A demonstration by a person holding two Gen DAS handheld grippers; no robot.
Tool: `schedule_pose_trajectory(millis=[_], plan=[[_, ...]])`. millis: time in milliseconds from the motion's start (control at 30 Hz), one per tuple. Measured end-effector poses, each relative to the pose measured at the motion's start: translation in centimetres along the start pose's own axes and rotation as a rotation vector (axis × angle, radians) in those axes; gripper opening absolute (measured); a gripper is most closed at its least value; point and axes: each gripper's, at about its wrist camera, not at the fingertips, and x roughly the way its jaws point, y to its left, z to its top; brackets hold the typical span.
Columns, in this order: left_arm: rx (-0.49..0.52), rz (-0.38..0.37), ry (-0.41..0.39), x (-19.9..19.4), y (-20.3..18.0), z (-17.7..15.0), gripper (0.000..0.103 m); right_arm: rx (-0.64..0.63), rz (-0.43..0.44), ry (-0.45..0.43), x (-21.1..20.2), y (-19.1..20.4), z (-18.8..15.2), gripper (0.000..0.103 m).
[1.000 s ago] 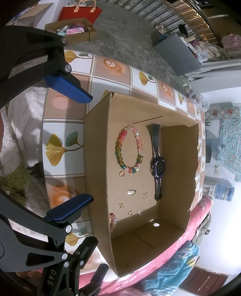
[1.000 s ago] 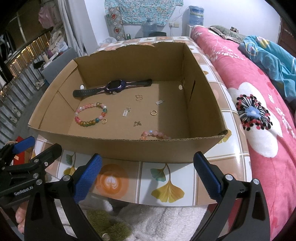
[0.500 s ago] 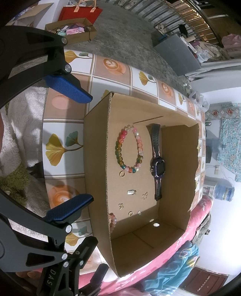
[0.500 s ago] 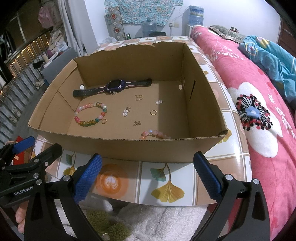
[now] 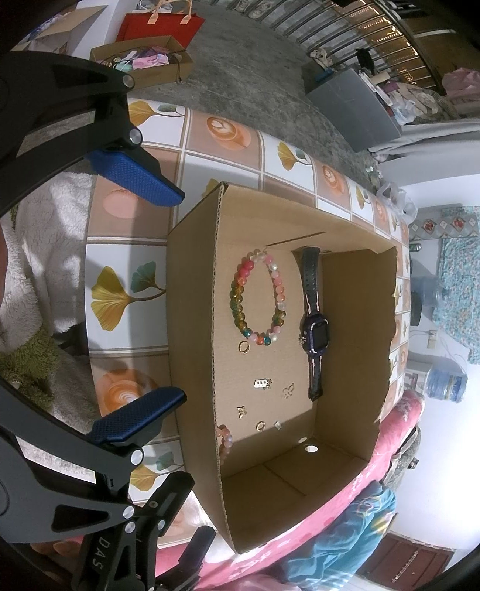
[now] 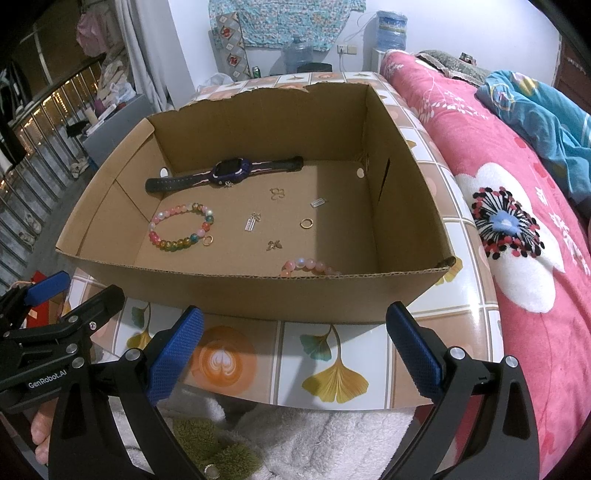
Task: Organize jewelry
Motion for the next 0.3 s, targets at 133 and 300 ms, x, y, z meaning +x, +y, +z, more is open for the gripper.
schedule_pose_trajectory(millis=[133, 300], plan=[[0.0, -0.001, 0.001, 0.02, 0.0, -0.01, 0.095, 0.001, 0.001, 0.0, -0.02, -0.03, -0.04, 0.096], [0.001, -0.001, 0.003, 0.02, -0.02, -0.02, 0.095, 0.0, 0.001, 0.001, 0.0, -0.02, -0.03, 0.096]])
